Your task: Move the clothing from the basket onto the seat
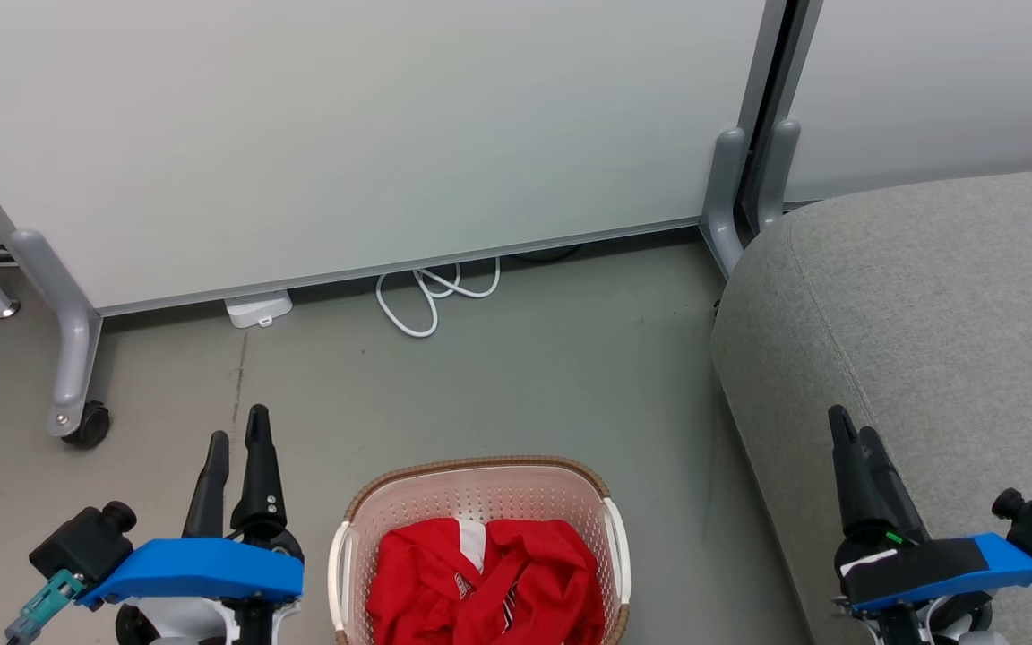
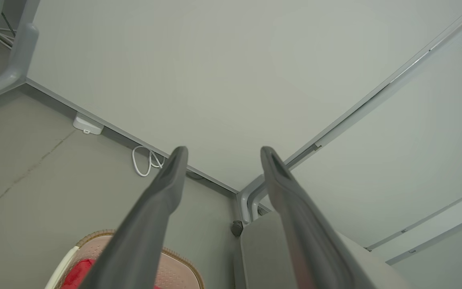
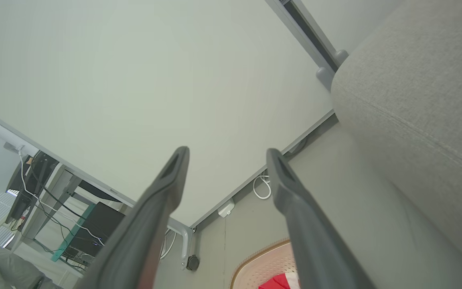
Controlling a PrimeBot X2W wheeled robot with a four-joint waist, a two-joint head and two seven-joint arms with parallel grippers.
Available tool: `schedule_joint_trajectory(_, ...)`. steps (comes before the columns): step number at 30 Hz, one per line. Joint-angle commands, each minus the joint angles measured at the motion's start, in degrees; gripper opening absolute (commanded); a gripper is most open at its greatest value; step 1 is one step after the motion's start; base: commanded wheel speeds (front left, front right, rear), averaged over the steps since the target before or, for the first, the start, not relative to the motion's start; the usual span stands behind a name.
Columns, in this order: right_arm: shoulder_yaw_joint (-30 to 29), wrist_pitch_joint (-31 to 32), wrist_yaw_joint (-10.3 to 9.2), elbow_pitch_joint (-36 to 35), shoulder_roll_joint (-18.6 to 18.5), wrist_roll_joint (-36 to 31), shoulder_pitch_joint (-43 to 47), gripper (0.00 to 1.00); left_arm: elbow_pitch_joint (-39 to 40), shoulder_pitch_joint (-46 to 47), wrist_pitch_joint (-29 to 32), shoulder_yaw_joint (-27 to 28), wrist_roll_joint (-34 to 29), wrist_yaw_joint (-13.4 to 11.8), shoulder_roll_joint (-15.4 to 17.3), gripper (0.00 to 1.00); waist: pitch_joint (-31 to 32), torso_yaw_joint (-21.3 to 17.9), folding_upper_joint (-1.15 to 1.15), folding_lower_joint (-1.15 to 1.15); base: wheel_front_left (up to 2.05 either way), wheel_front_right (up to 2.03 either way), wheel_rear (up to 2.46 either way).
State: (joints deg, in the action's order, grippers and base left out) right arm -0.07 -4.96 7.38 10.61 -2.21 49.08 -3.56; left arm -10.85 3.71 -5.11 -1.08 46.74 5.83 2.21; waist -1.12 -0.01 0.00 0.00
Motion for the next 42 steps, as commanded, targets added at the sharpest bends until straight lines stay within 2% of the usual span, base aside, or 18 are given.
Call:
schedule_joint_trajectory(1, 0.3, -0.7, 0.08, -0.6, -0.5, -1.8, -0.7, 1.00, 0.8, 1.6, -0.6, -0.6, -2.1, -0.3, 0.5, 1.00, 0.0, 0.0, 0.00, 0.00, 0.00, 0.00, 0.00)
schedule_joint_trajectory(22, 1.8, -4.1, 0.11, 0.2, -0.6, -15.2, -0.5, 1.00, 0.0, 1.5, -3.9, -3.1, -16.2, -0.4, 0.6, 1.00, 0.1, 0.0, 0.00, 0.00, 0.00, 0.00, 0.00)
schedule_joint_trajectory(42, 2.8, -6.7, 0.14, 0.7, -0.7, -25.0, -0.2, 1.00, -0.3, 1.5, -6.5, -5.2, -26.2, -0.6, 0.7, 1.00, 0.3, 0.2, 0.00, 0.00, 0.00, 0.00, 0.00)
